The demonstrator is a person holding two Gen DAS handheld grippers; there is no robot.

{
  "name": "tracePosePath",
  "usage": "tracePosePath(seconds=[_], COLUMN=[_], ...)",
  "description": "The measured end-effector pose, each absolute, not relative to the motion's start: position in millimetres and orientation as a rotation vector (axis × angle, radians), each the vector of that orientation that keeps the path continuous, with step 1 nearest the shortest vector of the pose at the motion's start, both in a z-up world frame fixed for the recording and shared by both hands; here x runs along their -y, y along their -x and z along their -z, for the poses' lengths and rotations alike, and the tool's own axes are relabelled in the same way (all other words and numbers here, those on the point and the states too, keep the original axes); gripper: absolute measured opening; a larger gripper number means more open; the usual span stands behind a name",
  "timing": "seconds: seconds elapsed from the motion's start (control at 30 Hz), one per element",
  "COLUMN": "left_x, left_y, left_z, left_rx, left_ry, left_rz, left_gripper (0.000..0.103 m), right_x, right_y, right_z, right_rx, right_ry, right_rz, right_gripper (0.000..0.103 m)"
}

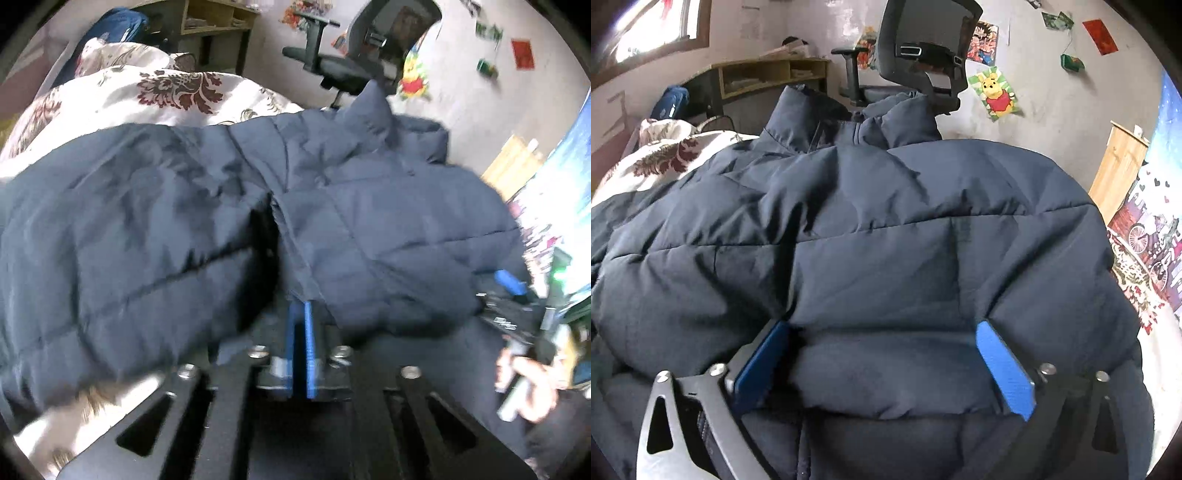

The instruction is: Fold large clothes

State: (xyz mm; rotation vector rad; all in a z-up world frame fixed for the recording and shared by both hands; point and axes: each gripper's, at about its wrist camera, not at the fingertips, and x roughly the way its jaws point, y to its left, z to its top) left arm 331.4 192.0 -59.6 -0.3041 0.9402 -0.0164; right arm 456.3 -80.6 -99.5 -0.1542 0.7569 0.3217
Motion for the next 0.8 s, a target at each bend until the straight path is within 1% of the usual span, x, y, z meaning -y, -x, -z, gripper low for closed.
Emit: tracePosePath(seconds=[0.03, 0.07, 0.1, 0.13, 0.2, 0.3, 0.53, 0.67, 0.8], left_x=[-194, -196, -201, -208, -220, -245, -322, -364, -400], left_y=[-322, -314, -301, -289, -273, -254, -188, -152, -137], left_z=[56, 51, 45, 40, 29, 20, 24, 30, 38], left_rx=[-0.921, -0.898, -0.863, -0.825, -0.782, -0.775, -0.767, -0.686, -0.647], left_ry=[0.331, 0.351, 0.376, 0.403, 0.446, 0.516, 0.824, 0.988, 1.066], left_rz=[0.014, 0.001, -0.027, -0.046, -0.079, -0.179, -0.472, -0.623, -0.716], left_gripper=[0.034, 0.044, 0.062, 0.069, 0.07, 0.07, 0.07, 0.07, 0.07], right_x=[81, 81, 81, 82, 82, 76, 33, 15, 4], right_y=[-455, -454, -453, -450, -446, -436, -423, -421, -428], right_z=[99, 97, 95, 93, 87, 76, 57, 56, 69], right_rx=[-0.752, -0.754, -0.76, -0.767, -0.777, -0.773, -0.768, -0.759, -0.79], right_ry=[0.151, 0.148, 0.139, 0.126, 0.099, 0.034, 0.023, 0.055, 0.074], right_rz=[-0.325, -0.327, -0.33, -0.336, -0.357, -0.406, -0.518, -0.538, -0.516], right_gripper=[0.103, 0.103, 0.103, 0.103, 0.103, 0.103, 0.103, 0.103, 0.103])
